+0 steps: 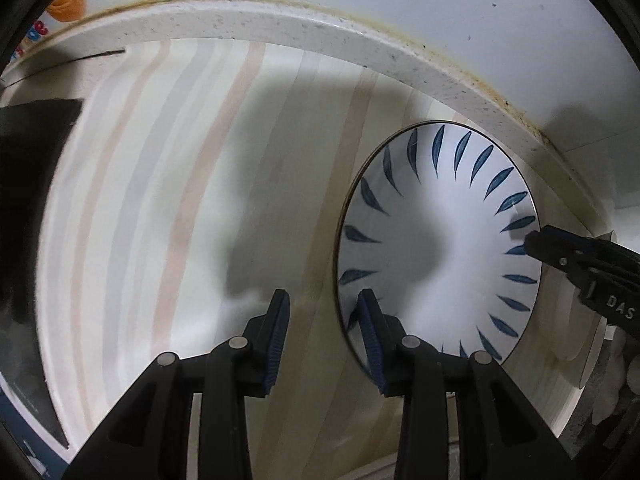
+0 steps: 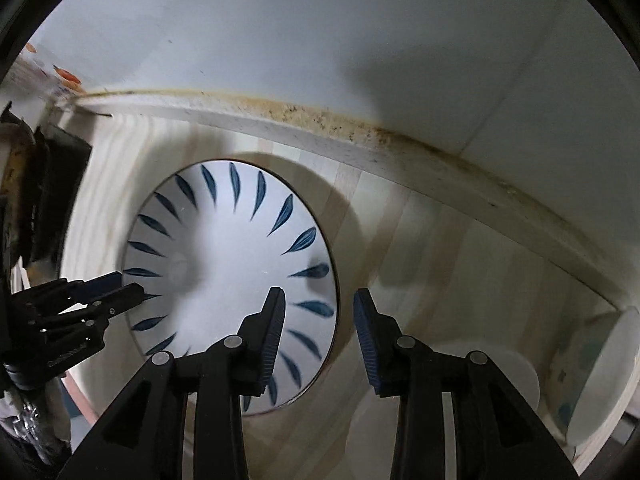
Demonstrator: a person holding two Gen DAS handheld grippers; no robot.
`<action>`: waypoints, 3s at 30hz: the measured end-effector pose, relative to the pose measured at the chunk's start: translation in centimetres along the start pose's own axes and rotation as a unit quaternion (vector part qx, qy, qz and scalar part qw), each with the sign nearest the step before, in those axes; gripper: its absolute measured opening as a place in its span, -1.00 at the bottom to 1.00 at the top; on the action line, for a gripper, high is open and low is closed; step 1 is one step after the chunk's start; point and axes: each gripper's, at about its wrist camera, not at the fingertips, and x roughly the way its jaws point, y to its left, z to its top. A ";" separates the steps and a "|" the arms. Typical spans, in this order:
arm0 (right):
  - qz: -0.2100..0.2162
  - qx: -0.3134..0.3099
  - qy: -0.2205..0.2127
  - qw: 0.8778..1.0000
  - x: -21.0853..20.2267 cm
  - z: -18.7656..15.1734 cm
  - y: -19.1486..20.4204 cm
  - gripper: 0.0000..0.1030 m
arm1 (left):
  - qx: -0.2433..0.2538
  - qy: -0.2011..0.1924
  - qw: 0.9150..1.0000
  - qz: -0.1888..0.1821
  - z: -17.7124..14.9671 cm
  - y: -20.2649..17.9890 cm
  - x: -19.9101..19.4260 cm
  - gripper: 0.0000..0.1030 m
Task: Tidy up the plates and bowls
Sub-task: 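Grasp the rim of the blue-leaf plate with both grippers, then carry the blue-leaf plate with both grippers onto the pink-flower plate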
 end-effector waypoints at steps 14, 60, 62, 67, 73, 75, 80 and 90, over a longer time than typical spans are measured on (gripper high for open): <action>0.025 -0.003 0.029 0.999 2.1 0.4 -0.6 -0.65 | 0.018 -0.010 1.000 -0.003 -0.5 -1.9 0.0 -0.57; 0.071 0.134 0.021 0.988 -4.4 -27.8 3.6 -0.67 | 0.176 0.013 0.984 0.008 -17.9 -3.3 -5.9 -0.56; 0.073 0.139 0.024 0.987 -3.8 -28.0 3.5 -0.67 | 0.178 0.016 0.984 0.010 -18.0 -3.4 -5.6 -0.56; 0.079 0.147 0.024 0.986 -3.3 -28.0 2.9 -0.67 | 0.172 0.023 0.985 0.010 -17.5 -3.5 -4.9 -0.55; 0.072 0.144 0.030 0.986 -2.7 -27.7 3.4 -0.67 | 0.175 0.020 0.984 0.021 -17.5 -3.6 -4.6 -0.53; 0.070 0.142 0.034 0.987 -2.4 -27.4 3.6 -0.67 | 0.174 0.020 0.984 0.024 -17.6 -3.6 -4.2 -0.53; 0.069 0.141 0.038 0.987 -2.2 -27.3 3.7 -0.67 | 0.172 0.021 0.984 0.027 -17.6 -3.8 -3.8 -0.52; 0.052 0.149 0.037 0.987 -2.4 -26.9 4.3 -0.63 | 0.167 0.025 0.985 0.024 -17.2 -3.7 -3.7 -0.52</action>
